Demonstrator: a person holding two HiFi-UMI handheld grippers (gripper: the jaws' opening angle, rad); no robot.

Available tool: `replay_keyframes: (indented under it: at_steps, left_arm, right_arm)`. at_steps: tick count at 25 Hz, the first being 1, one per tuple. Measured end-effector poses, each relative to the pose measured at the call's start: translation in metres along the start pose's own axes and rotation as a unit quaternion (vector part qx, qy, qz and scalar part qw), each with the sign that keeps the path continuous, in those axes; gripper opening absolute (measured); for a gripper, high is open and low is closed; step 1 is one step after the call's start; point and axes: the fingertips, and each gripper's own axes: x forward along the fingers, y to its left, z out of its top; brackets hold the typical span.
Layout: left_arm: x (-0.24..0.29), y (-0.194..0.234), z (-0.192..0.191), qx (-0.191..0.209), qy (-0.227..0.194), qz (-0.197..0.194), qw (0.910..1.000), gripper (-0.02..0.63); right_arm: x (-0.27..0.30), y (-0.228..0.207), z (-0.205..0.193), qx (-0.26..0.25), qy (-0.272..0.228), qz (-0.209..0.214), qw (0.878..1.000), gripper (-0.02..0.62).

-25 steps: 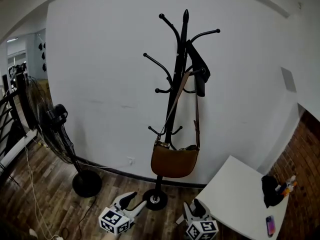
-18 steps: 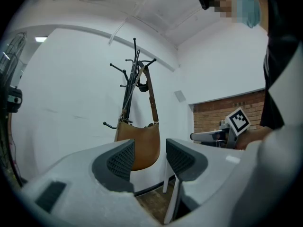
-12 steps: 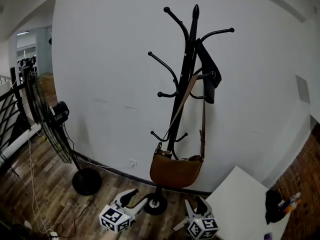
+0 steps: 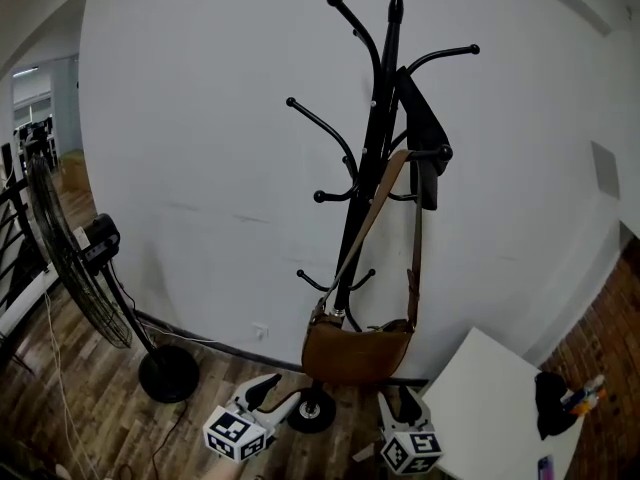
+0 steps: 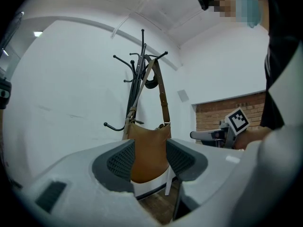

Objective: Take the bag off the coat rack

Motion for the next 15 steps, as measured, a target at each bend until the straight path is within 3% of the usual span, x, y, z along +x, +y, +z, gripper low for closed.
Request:
replay_keyframes:
  at_steps: [15]
  left_arm:
    - [0.053,0.065,0.050,0.029,-0.018,-0.123,0.9919,0.201]
  right_arm:
    - [0.044,0.016,0.052,-0.032,-0.071,-0.124,0.989,0.196]
